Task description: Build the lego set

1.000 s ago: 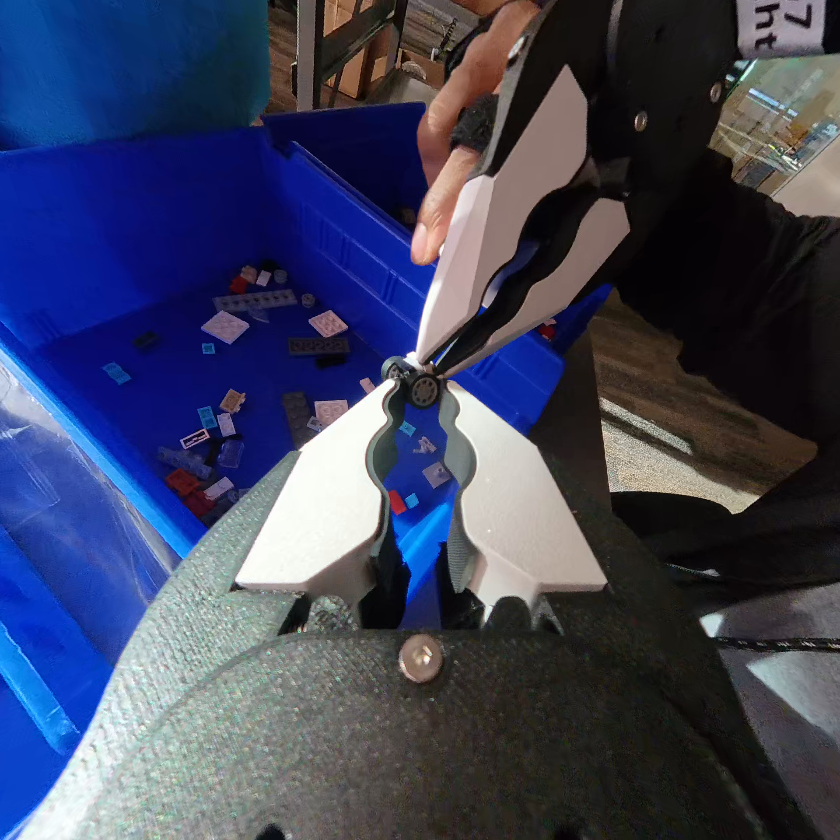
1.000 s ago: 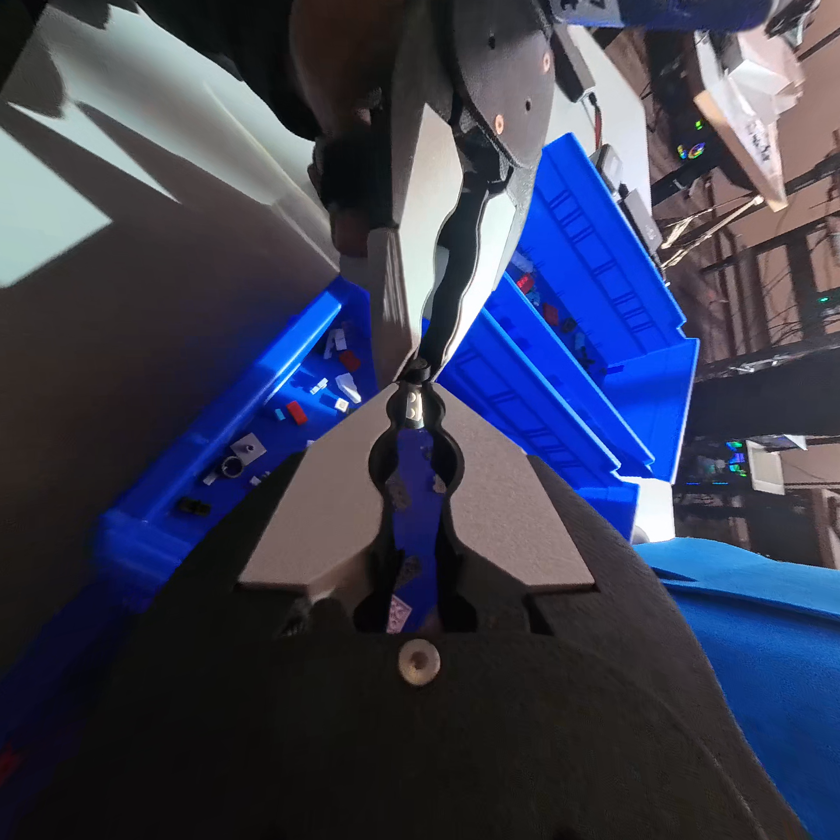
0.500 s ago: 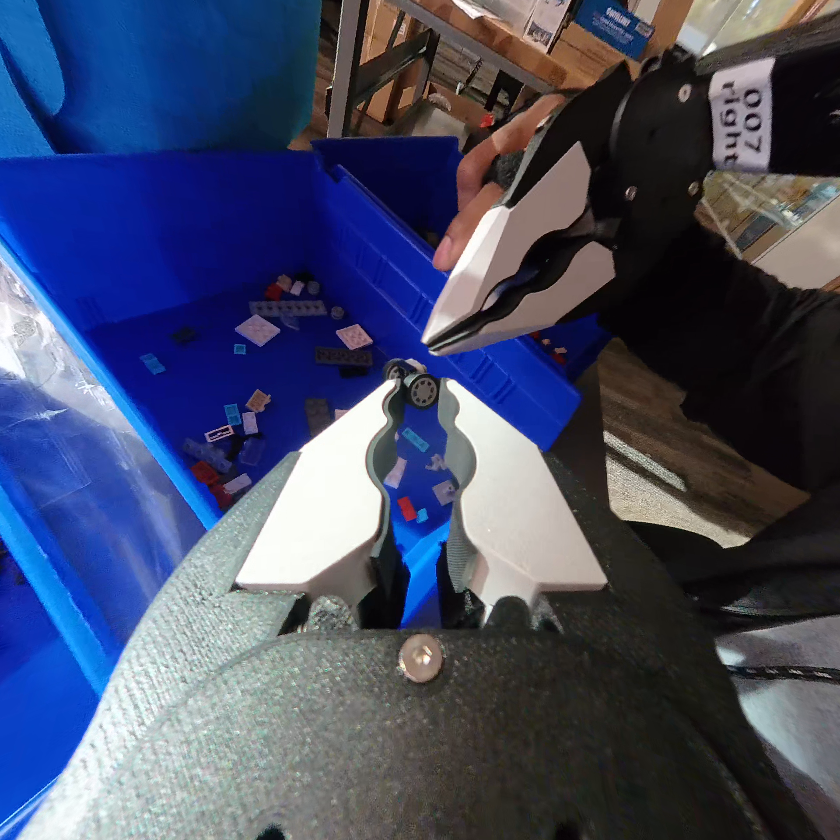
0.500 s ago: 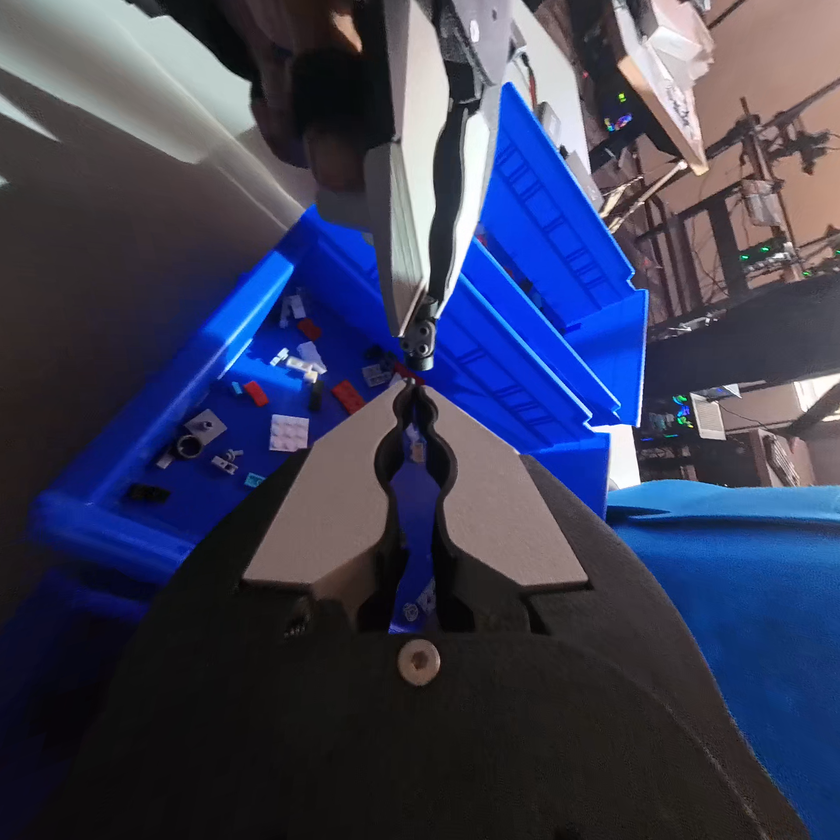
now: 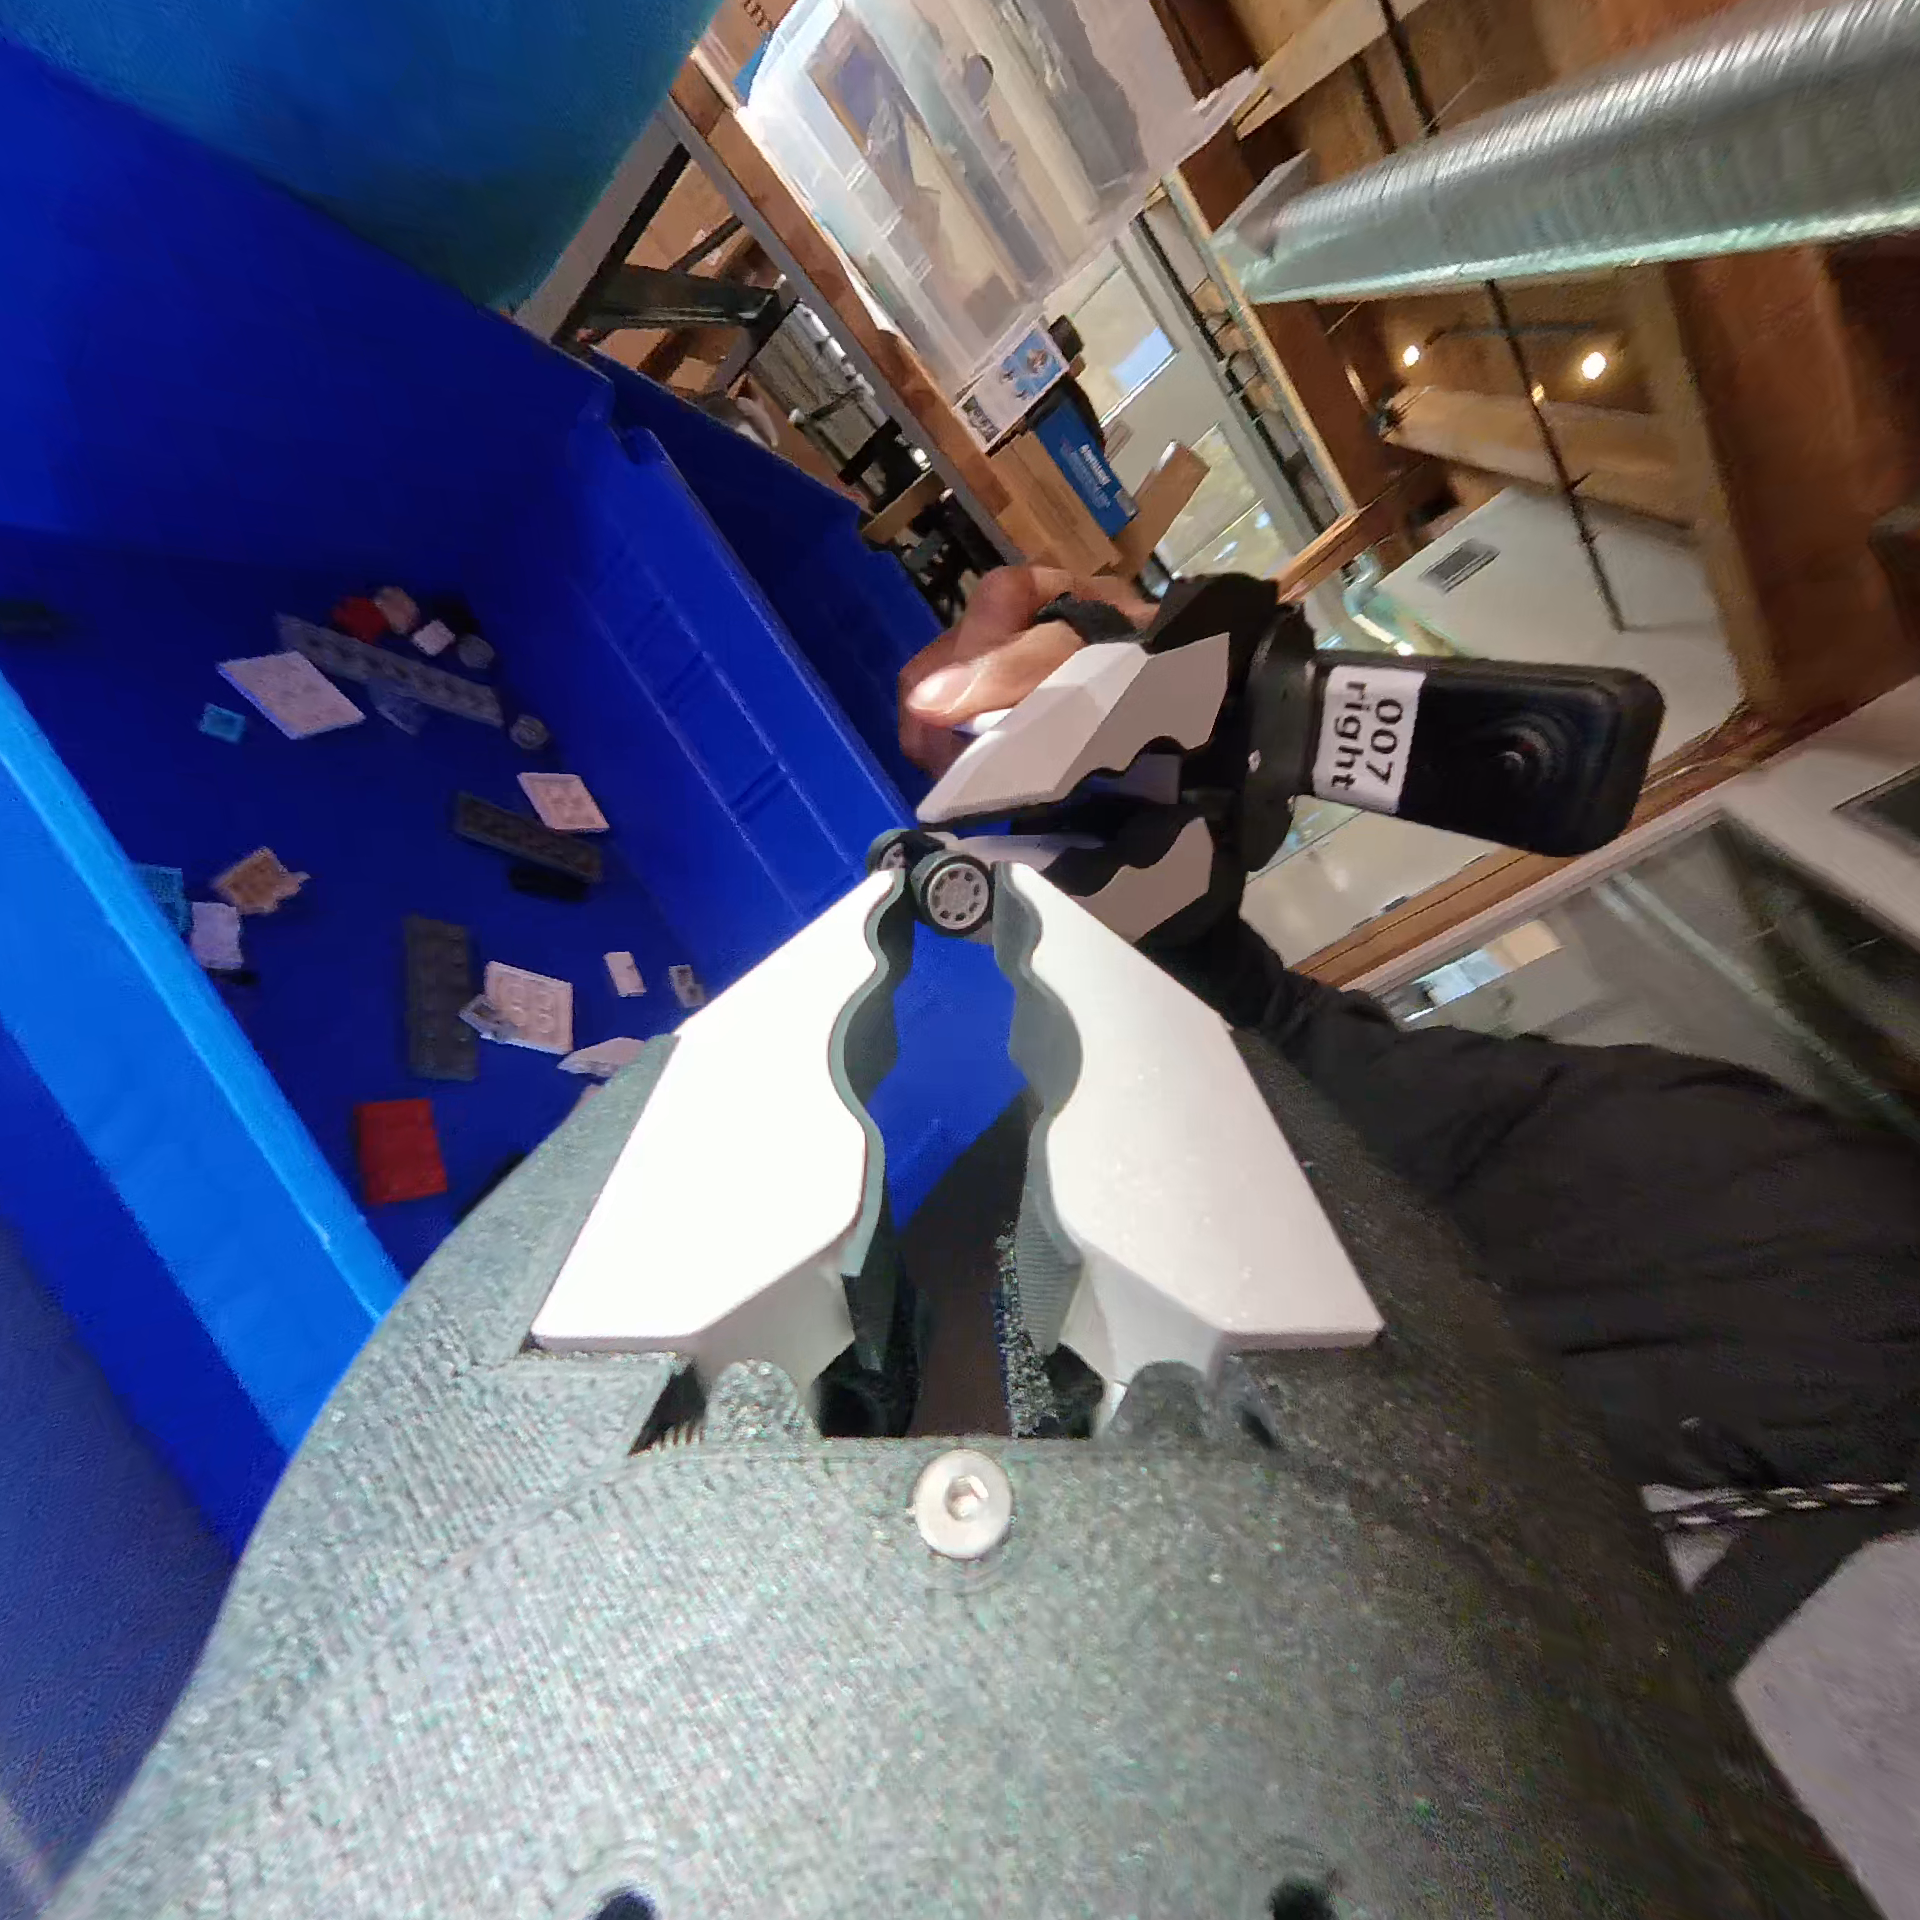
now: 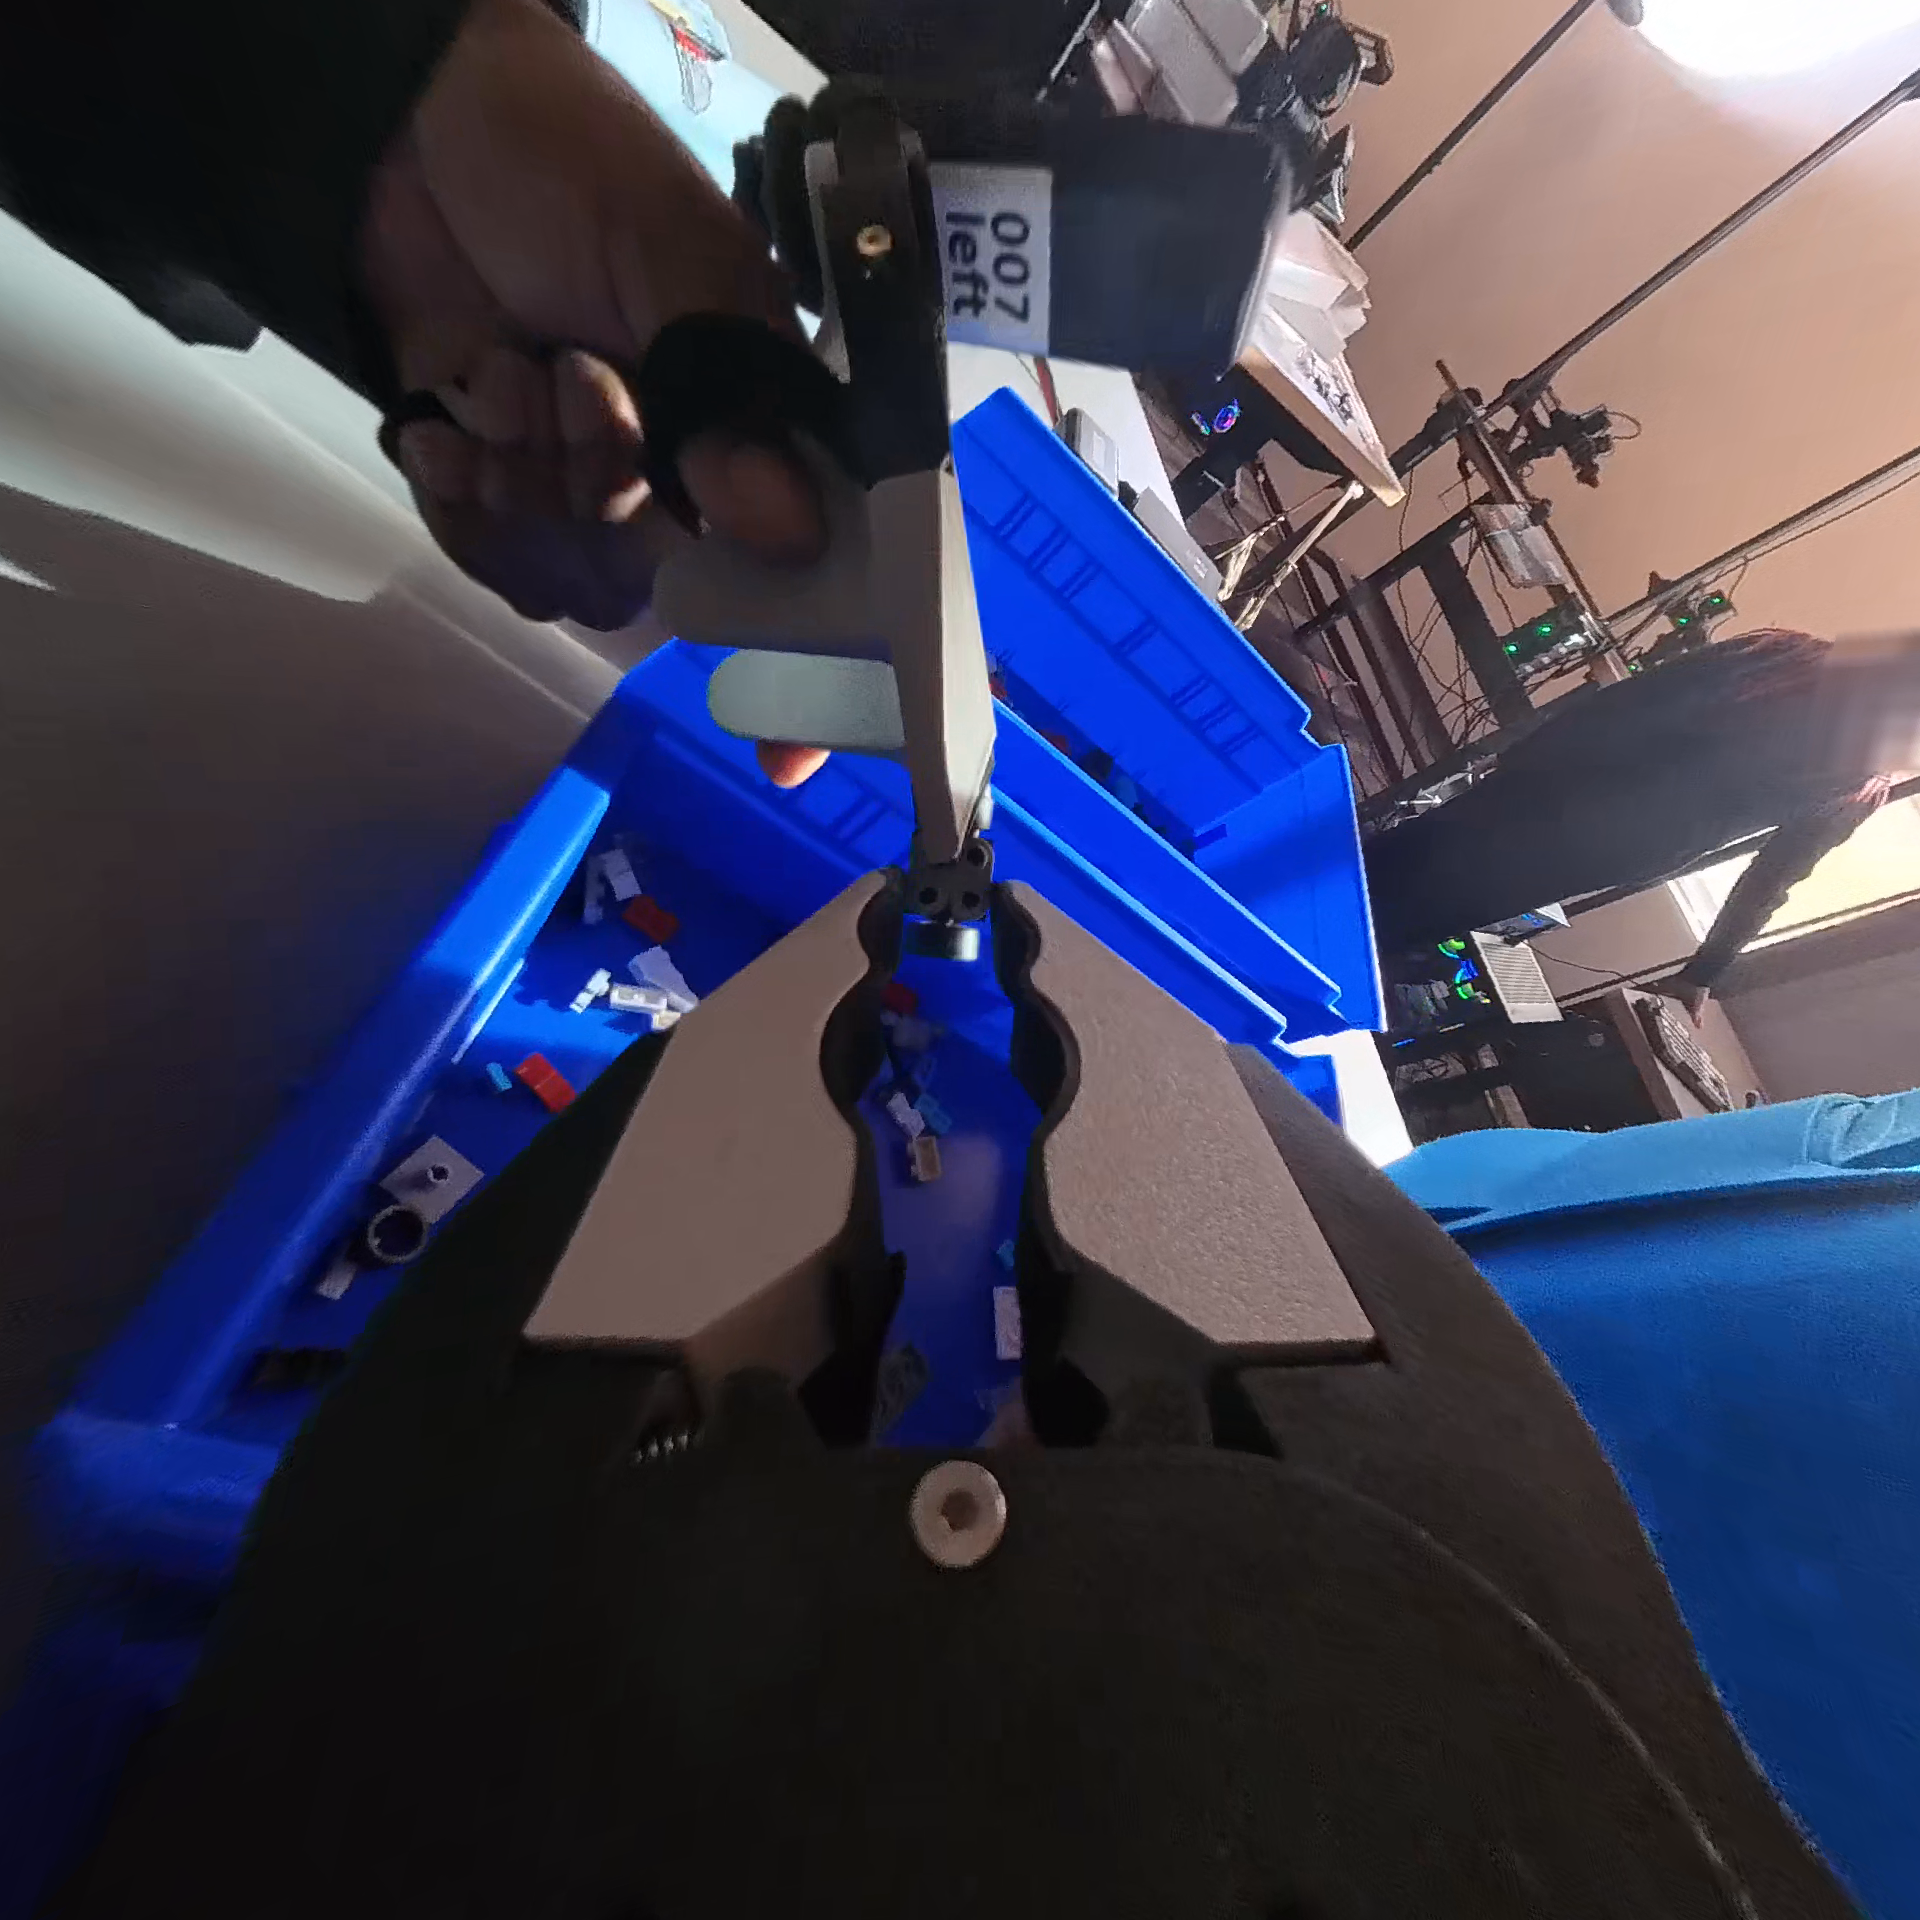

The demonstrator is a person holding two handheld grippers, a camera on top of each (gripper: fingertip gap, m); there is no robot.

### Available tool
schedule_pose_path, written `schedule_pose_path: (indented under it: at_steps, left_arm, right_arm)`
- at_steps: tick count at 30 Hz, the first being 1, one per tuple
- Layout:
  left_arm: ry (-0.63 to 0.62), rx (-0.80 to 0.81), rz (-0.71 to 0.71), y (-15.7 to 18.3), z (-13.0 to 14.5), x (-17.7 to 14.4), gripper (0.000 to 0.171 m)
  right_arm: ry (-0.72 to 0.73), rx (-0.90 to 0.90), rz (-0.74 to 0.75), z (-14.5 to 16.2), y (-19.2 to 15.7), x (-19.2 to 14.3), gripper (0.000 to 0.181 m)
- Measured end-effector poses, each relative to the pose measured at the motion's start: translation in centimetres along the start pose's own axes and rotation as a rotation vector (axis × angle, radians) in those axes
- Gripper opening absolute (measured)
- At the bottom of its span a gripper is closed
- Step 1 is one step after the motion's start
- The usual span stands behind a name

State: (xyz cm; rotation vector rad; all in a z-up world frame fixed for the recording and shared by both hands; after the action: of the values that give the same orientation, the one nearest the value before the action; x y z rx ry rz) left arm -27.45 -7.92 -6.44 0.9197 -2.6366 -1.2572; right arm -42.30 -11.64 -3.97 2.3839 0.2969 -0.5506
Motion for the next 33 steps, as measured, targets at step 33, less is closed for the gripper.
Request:
schedule_pose_path:
  at_steps: [33]
  left_arm:
    - [0.04, -0.009, -0.024, 0.47, 0.42, -0.15, 0.014]
  right_arm:
    - [0.075, 0.094, -0.035, -0.09, 0.24, -0.17, 0.019]
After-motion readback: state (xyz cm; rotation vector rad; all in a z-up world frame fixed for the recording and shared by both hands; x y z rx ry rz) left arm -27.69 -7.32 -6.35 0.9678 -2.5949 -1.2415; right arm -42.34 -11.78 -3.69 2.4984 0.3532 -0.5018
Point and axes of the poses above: each gripper's, where its closed fingertips meet, x out along the fingers, z out of its underside, y = z × x across the jaws, the point moved 9 cm from there along -x, back along the fingers, and after that the axes turned 9 degrees about -z, right-handed, at the moved point
